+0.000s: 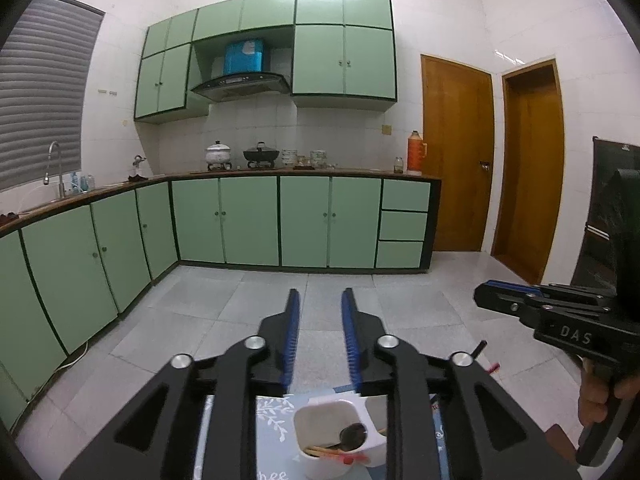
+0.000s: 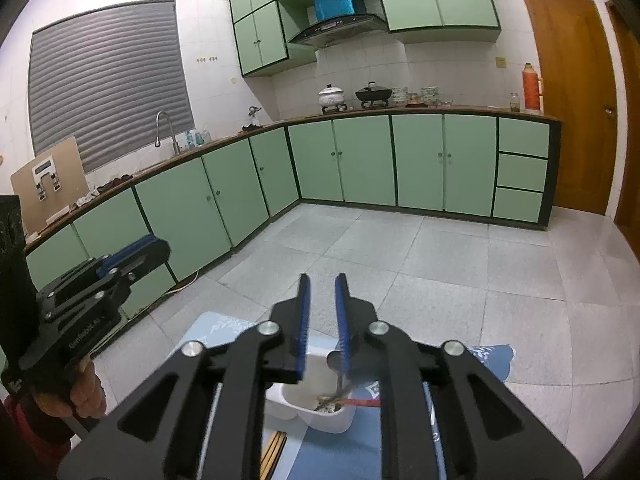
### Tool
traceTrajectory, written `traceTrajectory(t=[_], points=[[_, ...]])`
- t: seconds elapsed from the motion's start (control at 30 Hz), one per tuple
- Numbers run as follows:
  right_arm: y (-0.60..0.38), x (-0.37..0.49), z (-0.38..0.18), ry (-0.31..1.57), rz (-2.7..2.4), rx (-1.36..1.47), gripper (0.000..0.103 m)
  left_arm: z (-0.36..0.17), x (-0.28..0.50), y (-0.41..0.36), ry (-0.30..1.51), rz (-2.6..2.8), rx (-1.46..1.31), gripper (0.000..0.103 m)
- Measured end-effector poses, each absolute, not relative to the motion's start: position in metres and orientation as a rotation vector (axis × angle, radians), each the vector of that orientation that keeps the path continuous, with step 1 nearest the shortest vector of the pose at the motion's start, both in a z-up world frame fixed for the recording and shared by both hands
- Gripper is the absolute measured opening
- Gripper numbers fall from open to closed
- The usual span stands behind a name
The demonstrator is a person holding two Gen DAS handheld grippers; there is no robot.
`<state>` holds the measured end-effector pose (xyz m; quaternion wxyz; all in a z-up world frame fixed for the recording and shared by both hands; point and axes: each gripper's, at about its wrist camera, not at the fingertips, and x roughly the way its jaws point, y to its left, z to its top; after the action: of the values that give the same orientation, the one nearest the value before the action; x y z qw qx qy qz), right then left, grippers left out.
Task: Organize utensils
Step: 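Drop both chopsticks into the white holder and open both tools, then move both open tools back down to the remaining chopsticks on the mat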
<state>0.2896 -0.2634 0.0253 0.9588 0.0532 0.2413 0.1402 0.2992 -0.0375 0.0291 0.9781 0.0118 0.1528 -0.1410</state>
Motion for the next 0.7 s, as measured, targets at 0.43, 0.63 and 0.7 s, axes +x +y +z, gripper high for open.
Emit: traceTrajectory(t=[0.43, 0.63, 0.7], points=[[-0.279, 0.208, 0.029, 0.392, 0.189, 0.123, 0.084, 0.032, 0.218, -0.016, 0.249, -0.226, 0.036, 0.086], [-0.272, 0.162, -0.001, 0.389, 0.121, 0.07, 0.098, -0.005, 0.176, -0.008, 0.322, -0.217, 0.032, 0.093], [-0.27, 0.151, -0.012, 0.402, 0.116, 0.064, 0.098, -0.017, 0.166, -0.005, 0.352, -0.212, 0.024, 0.094]])
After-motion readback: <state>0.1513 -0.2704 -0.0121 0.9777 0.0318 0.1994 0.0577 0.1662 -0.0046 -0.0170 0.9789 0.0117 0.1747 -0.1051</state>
